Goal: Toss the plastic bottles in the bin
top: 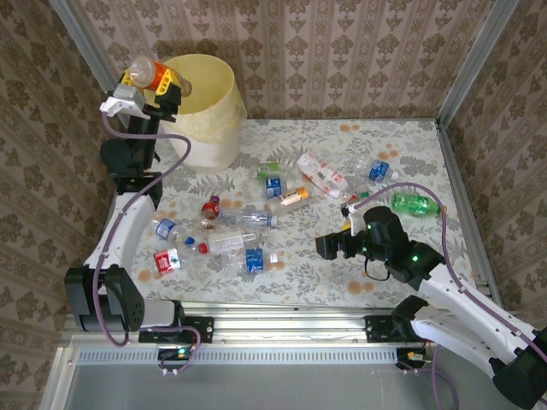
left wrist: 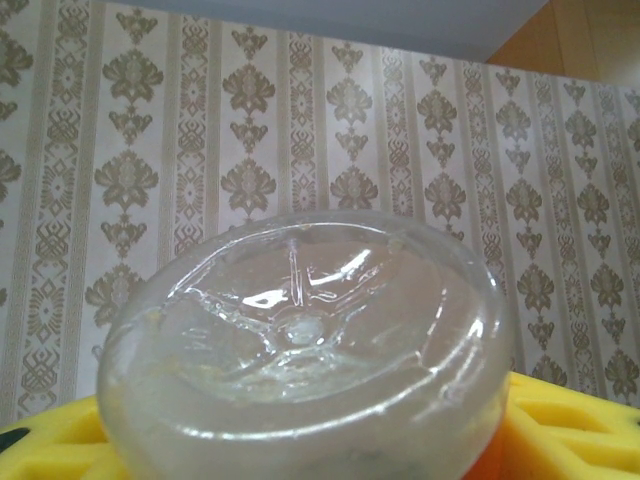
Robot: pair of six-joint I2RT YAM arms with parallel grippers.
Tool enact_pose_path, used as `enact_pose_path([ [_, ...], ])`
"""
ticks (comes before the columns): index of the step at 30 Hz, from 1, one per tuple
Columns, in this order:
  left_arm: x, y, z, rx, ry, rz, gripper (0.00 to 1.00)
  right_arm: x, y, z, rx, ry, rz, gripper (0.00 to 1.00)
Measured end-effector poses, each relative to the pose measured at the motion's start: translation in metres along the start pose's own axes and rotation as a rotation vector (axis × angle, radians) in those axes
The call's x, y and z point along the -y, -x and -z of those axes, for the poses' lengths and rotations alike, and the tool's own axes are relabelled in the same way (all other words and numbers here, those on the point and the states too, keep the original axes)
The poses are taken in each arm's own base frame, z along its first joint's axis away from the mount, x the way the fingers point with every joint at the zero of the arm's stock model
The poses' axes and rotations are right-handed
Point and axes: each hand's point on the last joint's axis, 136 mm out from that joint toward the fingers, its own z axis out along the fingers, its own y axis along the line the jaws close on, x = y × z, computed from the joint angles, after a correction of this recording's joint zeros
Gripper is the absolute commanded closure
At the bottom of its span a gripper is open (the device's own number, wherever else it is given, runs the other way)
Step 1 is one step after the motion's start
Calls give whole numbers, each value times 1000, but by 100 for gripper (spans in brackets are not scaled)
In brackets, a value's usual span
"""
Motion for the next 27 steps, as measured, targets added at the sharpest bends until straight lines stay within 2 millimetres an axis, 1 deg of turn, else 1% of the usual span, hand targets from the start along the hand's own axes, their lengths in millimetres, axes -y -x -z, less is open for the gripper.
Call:
enact_pose_path([
  [3, -4, -16, -6, -42, 6, 11, 34, 0, 0, 0, 0, 0, 0, 0],
  [4, -6, -22, -11, -65, 6, 17, 32, 0, 0, 0, 0, 0, 0, 0],
  [6, -10, -33, -23, -110, 6, 22, 23, 0, 0, 0, 3, -3, 0, 0],
  [8, -16, -48, -40, -179, 12, 19, 6, 0, 1, 2, 9, -1, 1, 0],
  [9, -20, -56, -48, -215, 20, 22, 1, -1, 2, 3, 13, 0, 2, 0],
  [11, -30, -78, -63, -306, 39, 22, 0, -2, 4, 6, 23, 4, 3, 0],
  [13, -38, -101, -69, -390, 55, 31, 0, -2, 4, 8, 29, 6, 4, 0],
  [16, -43, -136, -60, -508, 79, 61, 0, -3, 5, 10, 37, 9, 3, 0],
  [18, -45, -148, -53, -561, 96, 82, 0, -3, 5, 11, 37, 9, 2, 0],
  [20, -44, -150, -47, -591, 104, 98, 0, -3, 4, 11, 35, 8, -2, 0],
  [22, -39, -143, -37, -618, 111, 115, 0, -3, 4, 11, 35, 8, -2, 0],
  [24, -31, -126, -24, -639, 113, 125, 0, -3, 4, 11, 35, 8, -2, 0],
  [27, -12, -92, -6, -648, 100, 129, 0, -2, 3, 9, 27, 5, -4, 0],
])
